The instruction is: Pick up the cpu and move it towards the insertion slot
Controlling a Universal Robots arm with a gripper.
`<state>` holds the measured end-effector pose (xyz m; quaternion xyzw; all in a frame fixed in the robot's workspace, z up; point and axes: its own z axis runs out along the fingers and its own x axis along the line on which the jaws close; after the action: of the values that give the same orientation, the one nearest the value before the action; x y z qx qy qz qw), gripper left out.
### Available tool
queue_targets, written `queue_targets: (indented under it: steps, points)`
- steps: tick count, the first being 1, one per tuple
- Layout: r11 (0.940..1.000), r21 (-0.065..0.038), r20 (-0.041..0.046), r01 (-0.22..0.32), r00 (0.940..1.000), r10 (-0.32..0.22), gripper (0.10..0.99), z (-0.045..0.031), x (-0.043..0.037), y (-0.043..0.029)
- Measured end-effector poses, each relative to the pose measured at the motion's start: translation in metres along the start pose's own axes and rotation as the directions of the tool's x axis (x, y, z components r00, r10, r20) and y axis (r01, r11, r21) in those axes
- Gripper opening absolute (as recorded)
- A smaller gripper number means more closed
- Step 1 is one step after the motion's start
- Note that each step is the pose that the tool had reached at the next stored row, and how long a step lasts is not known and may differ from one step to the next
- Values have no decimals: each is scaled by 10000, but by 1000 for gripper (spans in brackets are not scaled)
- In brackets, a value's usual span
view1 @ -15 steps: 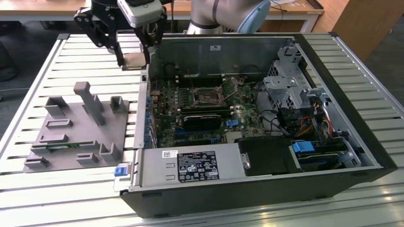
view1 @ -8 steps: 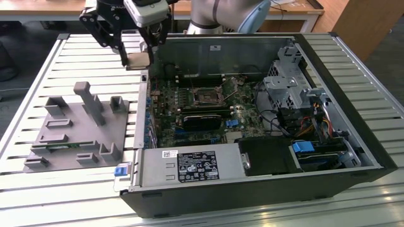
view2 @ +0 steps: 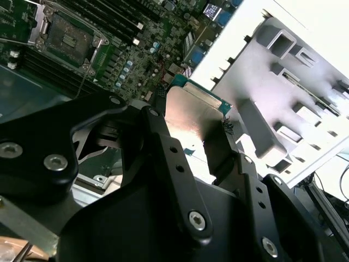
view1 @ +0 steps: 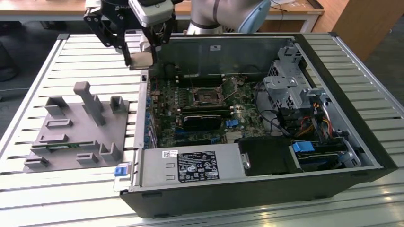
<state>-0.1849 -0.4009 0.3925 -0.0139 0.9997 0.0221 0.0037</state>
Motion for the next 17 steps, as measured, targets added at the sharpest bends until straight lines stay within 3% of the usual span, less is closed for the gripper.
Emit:
queue_targets:
  steps: [9,17]
  points:
    - [10000,0,-1,15,10000,-15,525,1,-93,12]
    - [10000,-1,-1,41,10000,-41,525,5,-214,64]
